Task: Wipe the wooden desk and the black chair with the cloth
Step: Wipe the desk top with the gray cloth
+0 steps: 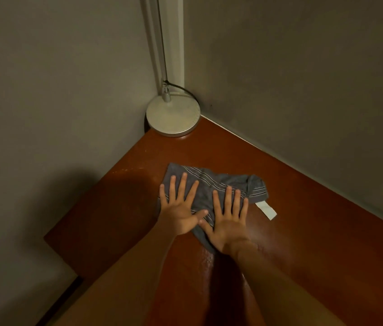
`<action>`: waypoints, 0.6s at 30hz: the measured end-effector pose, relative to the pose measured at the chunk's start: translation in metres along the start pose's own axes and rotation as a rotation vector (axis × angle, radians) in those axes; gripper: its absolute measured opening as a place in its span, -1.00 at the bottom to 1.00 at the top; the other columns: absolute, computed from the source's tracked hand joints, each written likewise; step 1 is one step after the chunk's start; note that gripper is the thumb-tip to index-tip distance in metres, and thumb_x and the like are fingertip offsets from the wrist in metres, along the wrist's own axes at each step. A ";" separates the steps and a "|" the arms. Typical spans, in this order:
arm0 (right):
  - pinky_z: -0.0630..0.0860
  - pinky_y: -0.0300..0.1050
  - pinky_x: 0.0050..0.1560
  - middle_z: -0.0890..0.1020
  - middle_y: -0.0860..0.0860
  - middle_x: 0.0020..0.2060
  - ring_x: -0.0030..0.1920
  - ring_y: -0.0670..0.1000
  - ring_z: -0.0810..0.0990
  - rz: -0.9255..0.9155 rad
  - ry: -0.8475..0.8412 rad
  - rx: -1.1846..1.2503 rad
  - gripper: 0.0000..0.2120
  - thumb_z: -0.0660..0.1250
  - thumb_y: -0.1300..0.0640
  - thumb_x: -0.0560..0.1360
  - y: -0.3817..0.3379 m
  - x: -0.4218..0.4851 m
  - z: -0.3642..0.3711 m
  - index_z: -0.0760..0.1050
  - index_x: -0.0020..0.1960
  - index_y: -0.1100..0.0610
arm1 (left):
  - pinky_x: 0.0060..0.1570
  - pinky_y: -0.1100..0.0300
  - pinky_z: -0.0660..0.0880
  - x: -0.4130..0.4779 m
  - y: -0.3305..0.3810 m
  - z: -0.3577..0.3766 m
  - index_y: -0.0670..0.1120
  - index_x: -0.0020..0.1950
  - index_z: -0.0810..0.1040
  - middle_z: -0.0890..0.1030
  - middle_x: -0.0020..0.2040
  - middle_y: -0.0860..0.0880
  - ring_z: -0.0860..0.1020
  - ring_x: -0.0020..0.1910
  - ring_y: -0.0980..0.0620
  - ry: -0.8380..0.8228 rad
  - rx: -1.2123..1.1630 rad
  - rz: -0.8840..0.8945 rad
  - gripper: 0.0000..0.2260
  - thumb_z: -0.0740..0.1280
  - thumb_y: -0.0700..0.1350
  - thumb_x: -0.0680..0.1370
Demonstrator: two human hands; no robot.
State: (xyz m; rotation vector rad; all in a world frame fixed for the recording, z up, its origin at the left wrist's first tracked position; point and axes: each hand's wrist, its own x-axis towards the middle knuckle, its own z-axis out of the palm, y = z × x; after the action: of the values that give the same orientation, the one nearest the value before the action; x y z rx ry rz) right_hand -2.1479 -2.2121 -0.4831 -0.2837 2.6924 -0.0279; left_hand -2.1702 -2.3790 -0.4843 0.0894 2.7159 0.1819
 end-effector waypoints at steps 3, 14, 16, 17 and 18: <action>-0.46 0.33 0.44 -0.56 0.18 0.45 0.43 0.25 -0.61 0.018 -0.019 0.042 -0.18 -0.37 -0.43 0.48 0.013 0.024 -0.018 -0.53 0.52 0.04 | 0.37 -0.24 -0.53 0.031 0.007 -0.016 0.18 0.54 -0.42 -0.55 0.51 0.01 -0.59 0.43 -0.13 -0.051 -0.044 0.025 -0.22 -0.03 0.45 0.55; -0.43 0.35 0.46 -0.55 0.21 0.44 0.44 0.29 -0.58 0.172 0.001 0.085 -0.18 -0.56 -0.36 0.32 0.030 0.116 -0.055 -0.64 0.42 0.08 | 0.42 -0.17 -0.51 0.141 0.021 -0.072 0.13 0.61 -0.30 -0.47 0.56 0.04 -0.53 0.48 -0.05 -0.075 -0.012 0.230 -0.31 -0.02 0.33 0.63; -0.41 0.35 0.46 -0.54 0.23 0.45 0.45 0.30 -0.56 0.198 0.002 0.090 -0.20 -0.56 -0.35 0.33 0.029 0.125 -0.059 -0.65 0.41 0.08 | 0.43 -0.18 -0.49 0.155 0.021 -0.077 0.13 0.61 -0.29 -0.45 0.57 0.04 -0.52 0.49 -0.05 -0.065 0.009 0.252 -0.31 -0.02 0.33 0.63; -0.41 0.36 0.46 -0.53 0.23 0.46 0.45 0.31 -0.55 0.207 0.004 0.092 -0.20 -0.55 -0.35 0.34 0.029 0.131 -0.061 -0.65 0.41 0.09 | 0.44 -0.18 -0.48 0.162 0.021 -0.079 0.13 0.61 -0.29 -0.44 0.57 0.04 -0.52 0.49 -0.05 -0.058 0.017 0.260 -0.32 -0.02 0.32 0.63; -0.41 0.36 0.46 -0.52 0.24 0.46 0.45 0.31 -0.55 0.215 0.008 0.091 -0.22 -0.53 -0.35 0.37 0.030 0.135 -0.062 -0.65 0.41 0.09 | 0.45 -0.18 -0.47 0.168 0.022 -0.080 0.13 0.61 -0.29 -0.43 0.57 0.04 -0.52 0.50 -0.05 -0.057 0.022 0.266 -0.32 -0.02 0.32 0.63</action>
State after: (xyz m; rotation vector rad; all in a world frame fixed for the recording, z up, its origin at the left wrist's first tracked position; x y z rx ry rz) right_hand -2.2995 -2.2119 -0.4848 0.0342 2.7046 -0.0876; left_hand -2.3553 -2.3512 -0.4757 0.4561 2.6408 0.2230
